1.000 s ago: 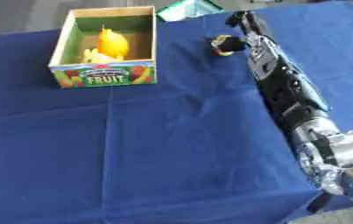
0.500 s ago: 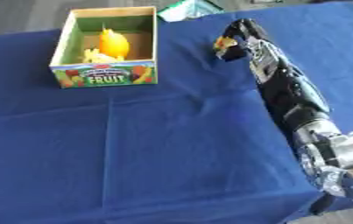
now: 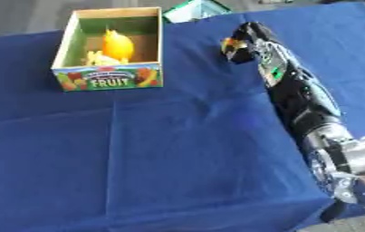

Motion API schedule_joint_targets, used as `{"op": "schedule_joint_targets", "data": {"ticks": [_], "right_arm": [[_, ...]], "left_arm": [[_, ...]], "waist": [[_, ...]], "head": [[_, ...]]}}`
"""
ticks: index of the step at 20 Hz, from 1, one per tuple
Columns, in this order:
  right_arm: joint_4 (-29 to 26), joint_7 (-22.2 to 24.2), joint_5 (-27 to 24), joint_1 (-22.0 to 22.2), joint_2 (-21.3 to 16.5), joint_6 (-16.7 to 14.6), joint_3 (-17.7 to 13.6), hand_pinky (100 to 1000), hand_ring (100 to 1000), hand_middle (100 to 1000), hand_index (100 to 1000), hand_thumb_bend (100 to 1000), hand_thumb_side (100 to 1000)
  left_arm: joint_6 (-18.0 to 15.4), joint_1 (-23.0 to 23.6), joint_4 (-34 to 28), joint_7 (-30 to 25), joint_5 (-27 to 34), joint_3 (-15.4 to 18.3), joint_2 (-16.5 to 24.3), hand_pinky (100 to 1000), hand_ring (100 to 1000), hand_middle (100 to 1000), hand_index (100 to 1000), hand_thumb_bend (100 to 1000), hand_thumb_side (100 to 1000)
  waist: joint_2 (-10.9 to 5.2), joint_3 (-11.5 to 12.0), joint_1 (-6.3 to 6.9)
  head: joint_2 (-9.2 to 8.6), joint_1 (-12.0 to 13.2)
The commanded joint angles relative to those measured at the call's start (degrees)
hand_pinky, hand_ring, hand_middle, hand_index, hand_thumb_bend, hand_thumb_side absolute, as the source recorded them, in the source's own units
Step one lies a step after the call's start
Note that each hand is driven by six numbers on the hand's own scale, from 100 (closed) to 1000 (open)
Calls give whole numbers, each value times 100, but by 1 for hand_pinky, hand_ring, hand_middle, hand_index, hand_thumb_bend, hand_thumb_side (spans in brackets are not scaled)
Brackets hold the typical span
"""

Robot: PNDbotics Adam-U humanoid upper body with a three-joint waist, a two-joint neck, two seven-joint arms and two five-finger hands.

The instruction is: Pick up objects on the table and place them in the box.

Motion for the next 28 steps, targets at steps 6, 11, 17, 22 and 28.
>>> {"op": "schedule_joint_targets", "data": {"ticks": [6, 11, 17, 22, 28], "right_arm": [[-178, -516, 197, -170, -32, 46, -73, 804, 753, 450, 516, 100, 100], [-473, -800, 35, -230, 21, -58, -82, 793, 734, 414, 483, 100, 100], [-1063, -653, -482, -390, 145, -180, 58, 795, 729, 406, 476, 100, 100], [-1465, -441, -809, -568, 376, -208, 327, 795, 727, 405, 476, 100, 100], [-1632, -187, -805, -776, 860, -352, 613, 795, 725, 406, 479, 100, 100]], "left_arm": [[3, -30, -79, 24, -7, 60, 109, 753, 612, 542, 750, 100, 540], [4, -25, -80, 25, -3, 63, 107, 754, 612, 542, 751, 100, 543], [6, -21, -81, 22, -2, 61, 105, 754, 611, 542, 750, 100, 544], [7, -23, -80, 16, 1, 52, 105, 754, 611, 541, 750, 100, 543], [8, -33, -74, -9, 9, 27, 98, 753, 610, 541, 750, 100, 542]], "waist": [[-111, -14, -6], [-116, -23, -4], [-129, -22, -13], [-145, 8, -23], [-168, 54, -15]], "head": [[27, 10], [27, 10], [27, 1], [27, -23], [27, -90]]}}
